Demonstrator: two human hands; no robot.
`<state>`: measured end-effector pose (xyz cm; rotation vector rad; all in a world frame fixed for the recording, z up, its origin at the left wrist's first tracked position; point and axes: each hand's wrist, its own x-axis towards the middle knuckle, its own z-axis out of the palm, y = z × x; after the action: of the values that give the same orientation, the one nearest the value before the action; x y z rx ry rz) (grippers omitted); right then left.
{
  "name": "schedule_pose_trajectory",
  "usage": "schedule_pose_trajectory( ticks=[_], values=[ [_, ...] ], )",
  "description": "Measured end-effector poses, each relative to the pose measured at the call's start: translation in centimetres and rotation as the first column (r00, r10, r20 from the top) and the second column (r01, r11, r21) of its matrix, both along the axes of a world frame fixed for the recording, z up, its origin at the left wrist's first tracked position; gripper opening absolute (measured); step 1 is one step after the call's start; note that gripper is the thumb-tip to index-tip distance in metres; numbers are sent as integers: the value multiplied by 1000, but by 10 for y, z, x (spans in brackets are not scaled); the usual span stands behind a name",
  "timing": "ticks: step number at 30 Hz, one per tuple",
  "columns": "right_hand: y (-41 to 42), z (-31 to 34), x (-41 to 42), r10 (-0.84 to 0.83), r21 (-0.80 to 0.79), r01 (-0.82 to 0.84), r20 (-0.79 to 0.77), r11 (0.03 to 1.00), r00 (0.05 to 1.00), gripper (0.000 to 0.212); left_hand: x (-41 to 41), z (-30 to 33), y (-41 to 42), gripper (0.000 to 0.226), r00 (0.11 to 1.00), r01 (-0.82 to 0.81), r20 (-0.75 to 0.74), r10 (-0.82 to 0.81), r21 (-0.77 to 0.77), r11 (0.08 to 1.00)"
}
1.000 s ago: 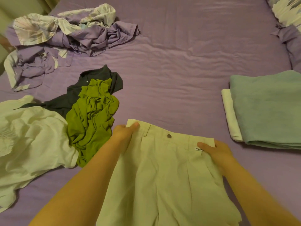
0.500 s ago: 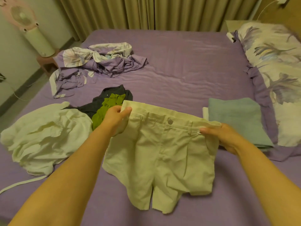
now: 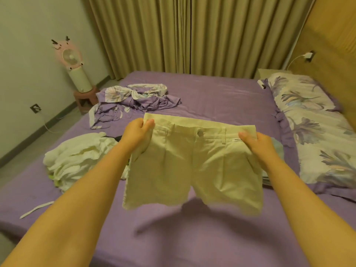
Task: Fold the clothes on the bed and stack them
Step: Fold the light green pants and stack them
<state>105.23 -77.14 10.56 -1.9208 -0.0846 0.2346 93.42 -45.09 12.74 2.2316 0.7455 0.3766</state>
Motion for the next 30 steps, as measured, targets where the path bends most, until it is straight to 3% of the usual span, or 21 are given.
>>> schedule_pose_trajectory(
  ticks=[4, 8, 14, 17, 24, 30],
  values=[
    [1, 36, -15, -84, 46, 84, -4, 995, 996, 38, -9, 34, -7, 46, 996, 59, 79, -52, -88, 994],
    [21, 62, -34, -155, 179, 175, -119, 968, 981, 22, -15, 50, -30, 48, 982, 38, 187, -3, -186, 982],
    [57, 91, -87, -86, 318, 101, -63, 943, 994, 7, -33, 61, -68, 49, 931, 203, 355, -85, -309, 929],
    [74, 97, -116, -31, 330, 19, 32, 944, 999, 18, -41, 64, -84, 52, 902, 297, 415, -119, -396, 869],
    [100, 94, -154, -54, 361, 20, 84, 932, 995, 21, -54, 63, -108, 38, 876, 416, 409, -256, -370, 831],
    [103, 91, -165, -97, 439, 43, 100, 897, 990, 19, -60, 61, -97, 41, 840, 487, 425, -336, -322, 812]
  ],
)
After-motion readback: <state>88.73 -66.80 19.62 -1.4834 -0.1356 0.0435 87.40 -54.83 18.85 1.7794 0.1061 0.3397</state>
